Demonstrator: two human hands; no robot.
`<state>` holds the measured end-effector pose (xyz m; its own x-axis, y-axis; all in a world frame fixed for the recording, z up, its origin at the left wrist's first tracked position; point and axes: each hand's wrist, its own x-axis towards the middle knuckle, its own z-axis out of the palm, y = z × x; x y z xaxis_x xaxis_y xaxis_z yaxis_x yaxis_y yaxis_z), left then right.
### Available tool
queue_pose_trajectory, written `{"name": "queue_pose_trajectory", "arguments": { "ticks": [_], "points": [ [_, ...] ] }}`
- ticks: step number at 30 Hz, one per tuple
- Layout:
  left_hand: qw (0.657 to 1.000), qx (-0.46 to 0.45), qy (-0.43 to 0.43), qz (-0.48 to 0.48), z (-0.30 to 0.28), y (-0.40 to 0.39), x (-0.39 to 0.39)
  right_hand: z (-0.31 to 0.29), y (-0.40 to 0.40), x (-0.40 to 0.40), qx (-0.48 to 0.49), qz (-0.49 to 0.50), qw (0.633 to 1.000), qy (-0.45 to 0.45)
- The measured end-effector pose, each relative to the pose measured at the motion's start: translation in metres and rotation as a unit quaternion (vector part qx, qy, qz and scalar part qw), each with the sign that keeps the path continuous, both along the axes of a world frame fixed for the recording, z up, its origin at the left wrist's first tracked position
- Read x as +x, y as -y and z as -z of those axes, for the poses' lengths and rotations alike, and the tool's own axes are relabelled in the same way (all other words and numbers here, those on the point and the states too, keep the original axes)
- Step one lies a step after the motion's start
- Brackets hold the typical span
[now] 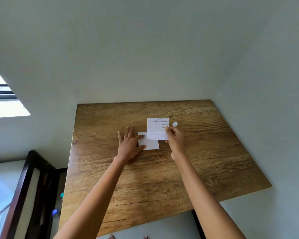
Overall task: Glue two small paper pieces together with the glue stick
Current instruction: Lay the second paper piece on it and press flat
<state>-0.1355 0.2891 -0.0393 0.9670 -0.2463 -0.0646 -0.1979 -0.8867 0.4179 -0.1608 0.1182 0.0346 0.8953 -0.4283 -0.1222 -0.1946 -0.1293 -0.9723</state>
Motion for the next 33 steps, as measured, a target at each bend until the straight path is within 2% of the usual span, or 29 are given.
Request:
{"name": "queue_pose_trajectory", "arguments": {
  "ticks": [10,17,33],
  "points": [
    [0.997,-0.024,0.001,-0.078,0.003,-0.024,-0.023,0.017,-0.013,-0.006,0.025,-0.066,0.998,0.004],
    [0.992,-0.063,0.037,-0.107,-0.009,-0.030,-0.031,0.016,-0.022,-0.010,0.043,-0.127,0.990,0.033],
    [0.990,-0.043,0.064,-0.120,-0.008,-0.029,-0.039,0.029,-0.023,-0.010,0.099,-0.125,0.987,0.035]
  ]
}}
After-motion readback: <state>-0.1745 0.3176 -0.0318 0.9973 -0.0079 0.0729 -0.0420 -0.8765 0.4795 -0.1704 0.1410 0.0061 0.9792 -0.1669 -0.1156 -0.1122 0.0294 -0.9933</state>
